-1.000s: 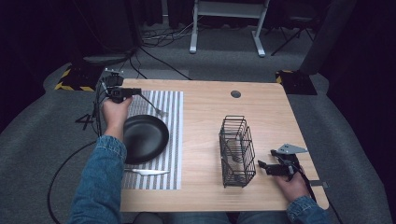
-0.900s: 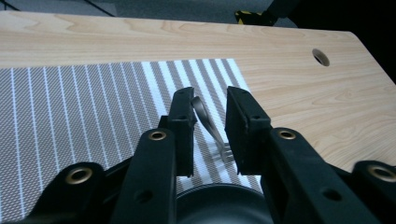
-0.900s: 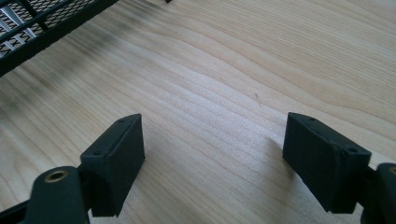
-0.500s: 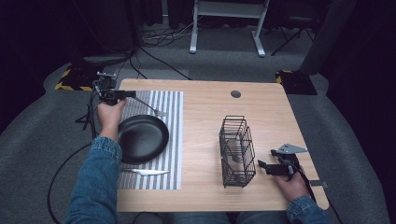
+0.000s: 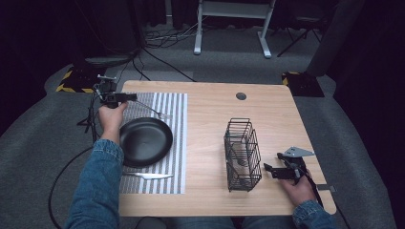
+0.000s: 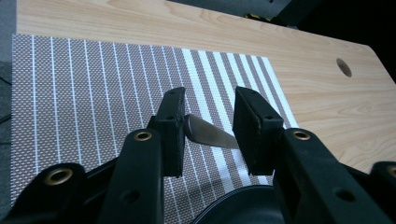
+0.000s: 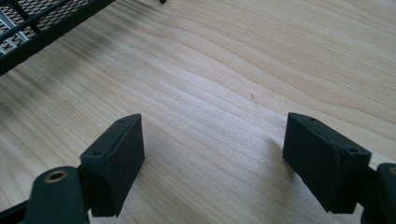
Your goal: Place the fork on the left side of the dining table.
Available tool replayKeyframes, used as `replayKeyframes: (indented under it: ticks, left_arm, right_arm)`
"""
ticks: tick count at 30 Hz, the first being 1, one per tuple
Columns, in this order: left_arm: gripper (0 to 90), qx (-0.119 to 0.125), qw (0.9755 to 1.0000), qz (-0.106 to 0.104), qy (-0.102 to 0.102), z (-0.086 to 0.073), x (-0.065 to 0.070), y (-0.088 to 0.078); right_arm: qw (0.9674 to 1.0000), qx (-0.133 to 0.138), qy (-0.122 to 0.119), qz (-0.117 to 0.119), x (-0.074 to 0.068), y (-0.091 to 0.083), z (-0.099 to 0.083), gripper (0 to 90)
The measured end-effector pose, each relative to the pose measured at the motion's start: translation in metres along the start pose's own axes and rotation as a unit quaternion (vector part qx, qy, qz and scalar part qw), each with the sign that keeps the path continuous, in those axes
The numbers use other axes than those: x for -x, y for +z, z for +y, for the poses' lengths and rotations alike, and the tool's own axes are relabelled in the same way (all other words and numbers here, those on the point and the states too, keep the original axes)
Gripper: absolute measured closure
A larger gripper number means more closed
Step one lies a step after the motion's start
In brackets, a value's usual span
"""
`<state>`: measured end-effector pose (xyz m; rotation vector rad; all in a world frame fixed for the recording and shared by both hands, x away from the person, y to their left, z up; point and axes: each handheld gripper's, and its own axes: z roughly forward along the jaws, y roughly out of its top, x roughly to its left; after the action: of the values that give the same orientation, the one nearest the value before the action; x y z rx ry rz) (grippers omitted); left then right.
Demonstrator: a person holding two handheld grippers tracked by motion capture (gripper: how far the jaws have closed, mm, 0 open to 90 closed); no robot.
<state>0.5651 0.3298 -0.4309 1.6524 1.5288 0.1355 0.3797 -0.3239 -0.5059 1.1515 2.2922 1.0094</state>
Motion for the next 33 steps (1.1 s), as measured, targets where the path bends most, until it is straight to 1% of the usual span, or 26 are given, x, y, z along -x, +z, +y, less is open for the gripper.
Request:
replayKeyframes:
  ticks: [5, 6, 9, 18, 23, 26, 29, 33]
  left_arm:
    - [64.4, -0.005, 0.9998, 0.009, -0.015, -0.004, -0.006, 0.001]
    - [64.7, -0.005, 0.9998, 0.009, -0.015, -0.004, -0.006, 0.001]
    - [65.0, -0.009, 0.9996, 0.017, -0.022, -0.007, -0.01, 0.003]
    - [64.5, -0.017, 0.9992, 0.019, -0.032, -0.014, -0.017, 0.005]
    - [64.0, -0.024, 0.9985, 0.022, -0.044, -0.017, -0.02, 0.007]
    - [63.9, -0.027, 0.9984, 0.022, -0.045, -0.019, -0.023, 0.007]
    - [63.5, -0.034, 0.9979, 0.036, -0.043, -0.02, -0.025, 0.007]
    - [62.9, -0.036, 0.9977, 0.037, -0.044, -0.021, -0.026, 0.007]
  right_arm:
    - [1.0, 0.0, 0.0, 0.0, 0.0, 0.0, 0.0, 20.9]
    - [1.0, 0.0, 0.0, 0.0, 0.0, 0.0, 0.0, 20.9]
    - [1.0, 0.0, 0.0, 0.0, 0.0, 0.0, 0.0, 20.9]
    - [1.0, 0.0, 0.0, 0.0, 0.0, 0.0, 0.0, 20.9]
    - [1.0, 0.0, 0.0, 0.0, 0.0, 0.0, 0.0, 20.9]
    - [1.0, 0.0, 0.0, 0.0, 0.0, 0.0, 0.0, 20.9]
    - [1.0, 0.0, 0.0, 0.0, 0.0, 0.0, 0.0, 20.9]
    - [1.0, 0.0, 0.0, 0.0, 0.0, 0.0, 0.0, 20.9]
